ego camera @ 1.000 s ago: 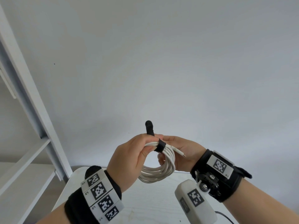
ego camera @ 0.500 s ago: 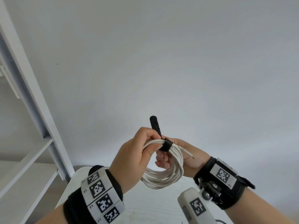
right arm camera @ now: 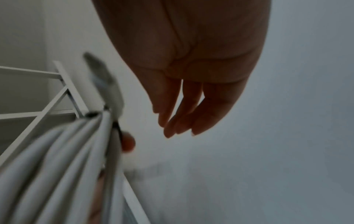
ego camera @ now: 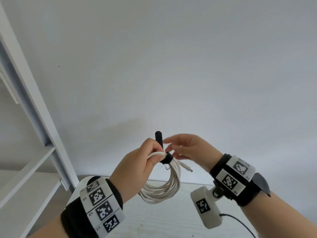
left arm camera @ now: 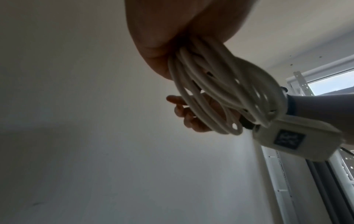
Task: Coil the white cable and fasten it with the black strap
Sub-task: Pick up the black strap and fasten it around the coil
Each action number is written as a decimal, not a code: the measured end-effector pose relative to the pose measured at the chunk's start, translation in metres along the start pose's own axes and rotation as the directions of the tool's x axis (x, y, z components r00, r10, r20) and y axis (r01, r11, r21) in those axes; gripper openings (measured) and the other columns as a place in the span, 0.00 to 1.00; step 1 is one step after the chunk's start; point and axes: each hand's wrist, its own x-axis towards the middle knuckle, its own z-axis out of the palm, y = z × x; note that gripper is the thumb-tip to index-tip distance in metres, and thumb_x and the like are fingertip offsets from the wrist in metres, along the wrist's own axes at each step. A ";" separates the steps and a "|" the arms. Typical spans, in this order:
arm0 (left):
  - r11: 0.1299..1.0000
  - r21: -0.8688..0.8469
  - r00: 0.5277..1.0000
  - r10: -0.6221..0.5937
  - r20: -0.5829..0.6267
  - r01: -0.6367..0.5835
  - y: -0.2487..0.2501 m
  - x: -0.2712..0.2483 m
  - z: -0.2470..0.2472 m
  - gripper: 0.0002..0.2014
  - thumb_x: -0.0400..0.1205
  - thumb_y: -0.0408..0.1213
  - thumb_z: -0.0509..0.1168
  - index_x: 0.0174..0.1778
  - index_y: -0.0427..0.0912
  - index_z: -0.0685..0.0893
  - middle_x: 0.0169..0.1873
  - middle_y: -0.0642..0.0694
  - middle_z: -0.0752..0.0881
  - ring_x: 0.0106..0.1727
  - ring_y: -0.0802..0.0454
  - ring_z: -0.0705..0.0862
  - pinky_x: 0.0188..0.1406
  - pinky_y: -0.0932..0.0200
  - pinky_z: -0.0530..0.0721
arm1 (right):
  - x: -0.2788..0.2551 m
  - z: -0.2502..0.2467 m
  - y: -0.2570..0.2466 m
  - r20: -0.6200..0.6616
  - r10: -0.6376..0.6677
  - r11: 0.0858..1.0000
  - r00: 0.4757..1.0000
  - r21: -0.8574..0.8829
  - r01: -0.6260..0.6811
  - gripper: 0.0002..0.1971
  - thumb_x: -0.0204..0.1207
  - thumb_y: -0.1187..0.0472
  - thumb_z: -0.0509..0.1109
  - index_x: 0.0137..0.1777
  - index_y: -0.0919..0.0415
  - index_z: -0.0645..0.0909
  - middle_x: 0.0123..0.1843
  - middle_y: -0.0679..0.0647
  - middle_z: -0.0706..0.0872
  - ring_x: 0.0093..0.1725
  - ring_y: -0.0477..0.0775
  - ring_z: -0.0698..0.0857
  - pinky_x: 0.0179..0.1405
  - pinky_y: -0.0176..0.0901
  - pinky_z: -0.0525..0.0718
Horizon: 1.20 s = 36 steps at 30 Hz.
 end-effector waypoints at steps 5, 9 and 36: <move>0.997 0.057 0.991 -0.055 0.125 0.048 -0.003 0.001 0.004 0.03 0.83 0.48 0.57 0.47 0.55 0.72 0.35 0.56 0.85 0.37 0.56 0.81 0.35 0.62 0.77 | 0.004 -0.005 -0.021 0.096 -0.117 0.986 0.988 -0.111 0.127 0.11 0.76 0.65 0.68 0.53 0.50 0.85 0.41 0.47 0.87 0.41 0.49 0.83 0.52 0.40 0.84; 0.996 0.039 0.987 -0.083 0.138 0.078 -0.002 0.002 0.004 0.03 0.83 0.47 0.57 0.46 0.54 0.73 0.34 0.56 0.84 0.35 0.57 0.79 0.33 0.66 0.73 | 0.004 -0.001 -0.029 0.083 -0.206 0.954 0.975 -0.207 0.219 0.09 0.70 0.73 0.72 0.37 0.57 0.85 0.37 0.52 0.89 0.41 0.51 0.87 0.52 0.45 0.86; 0.976 -0.056 0.978 -0.209 -0.003 0.208 0.003 0.026 -0.004 0.06 0.83 0.42 0.59 0.43 0.46 0.73 0.16 0.55 0.74 0.18 0.63 0.73 0.22 0.66 0.69 | -0.018 0.024 -0.008 -0.250 -0.500 0.819 0.830 -0.449 0.358 0.05 0.63 0.68 0.78 0.35 0.60 0.85 0.40 0.51 0.87 0.42 0.49 0.84 0.44 0.34 0.82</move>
